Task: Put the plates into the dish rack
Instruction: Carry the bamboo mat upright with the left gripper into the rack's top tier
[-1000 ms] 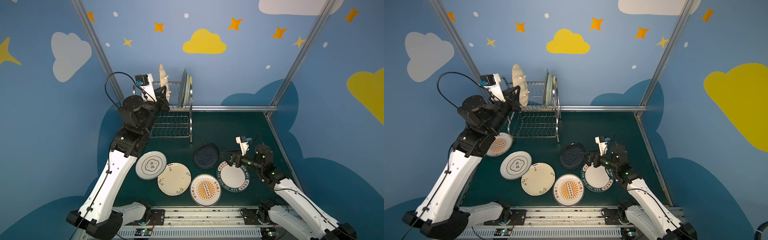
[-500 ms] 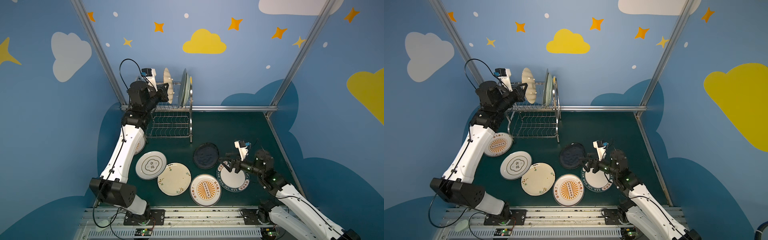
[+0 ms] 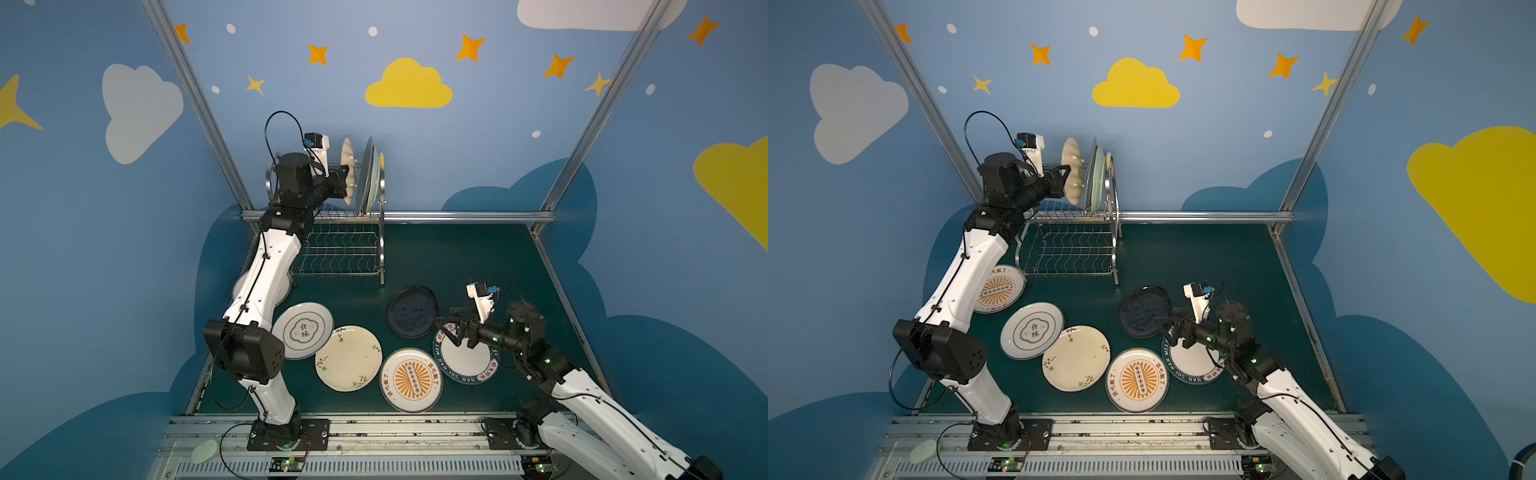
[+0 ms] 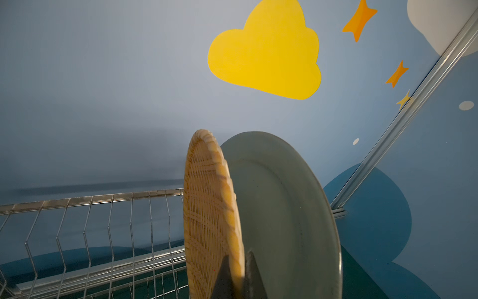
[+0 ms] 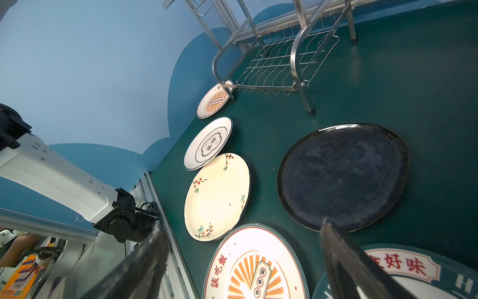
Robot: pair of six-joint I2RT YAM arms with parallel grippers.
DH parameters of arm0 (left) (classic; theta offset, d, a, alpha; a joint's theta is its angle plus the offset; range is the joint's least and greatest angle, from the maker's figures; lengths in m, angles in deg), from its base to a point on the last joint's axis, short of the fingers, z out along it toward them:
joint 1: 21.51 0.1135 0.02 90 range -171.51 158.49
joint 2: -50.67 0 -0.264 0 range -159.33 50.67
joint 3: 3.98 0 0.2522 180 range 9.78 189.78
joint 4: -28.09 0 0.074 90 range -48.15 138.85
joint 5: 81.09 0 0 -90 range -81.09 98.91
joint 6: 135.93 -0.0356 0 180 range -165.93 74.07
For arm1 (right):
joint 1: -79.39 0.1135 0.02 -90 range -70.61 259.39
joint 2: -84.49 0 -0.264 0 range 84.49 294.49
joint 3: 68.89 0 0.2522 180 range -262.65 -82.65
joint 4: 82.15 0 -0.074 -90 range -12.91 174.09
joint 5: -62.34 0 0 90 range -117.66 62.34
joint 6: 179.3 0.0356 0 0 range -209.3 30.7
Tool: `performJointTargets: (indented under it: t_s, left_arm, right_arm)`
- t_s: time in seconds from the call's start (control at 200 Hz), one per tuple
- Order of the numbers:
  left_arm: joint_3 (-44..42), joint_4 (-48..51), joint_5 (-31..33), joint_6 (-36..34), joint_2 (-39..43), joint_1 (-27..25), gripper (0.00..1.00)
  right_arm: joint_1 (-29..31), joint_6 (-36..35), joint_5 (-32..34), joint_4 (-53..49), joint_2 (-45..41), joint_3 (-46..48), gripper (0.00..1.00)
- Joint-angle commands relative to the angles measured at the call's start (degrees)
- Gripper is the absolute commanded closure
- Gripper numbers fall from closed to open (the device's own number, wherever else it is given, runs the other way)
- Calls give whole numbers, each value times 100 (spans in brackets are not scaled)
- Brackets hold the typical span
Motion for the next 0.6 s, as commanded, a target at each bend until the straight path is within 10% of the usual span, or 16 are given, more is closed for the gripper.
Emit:
performJointTargets:
  t_s: [0.0, 0.596]
  left_arm:
    - [303, -125, 7, -193, -72, 3, 96]
    - [336, 62, 315, -567, -463, -124, 96]
  right_arm:
    - [59, 78, 107, -27, 26, 21, 10]
    - [106, 104, 204, -112, 67, 21, 10]
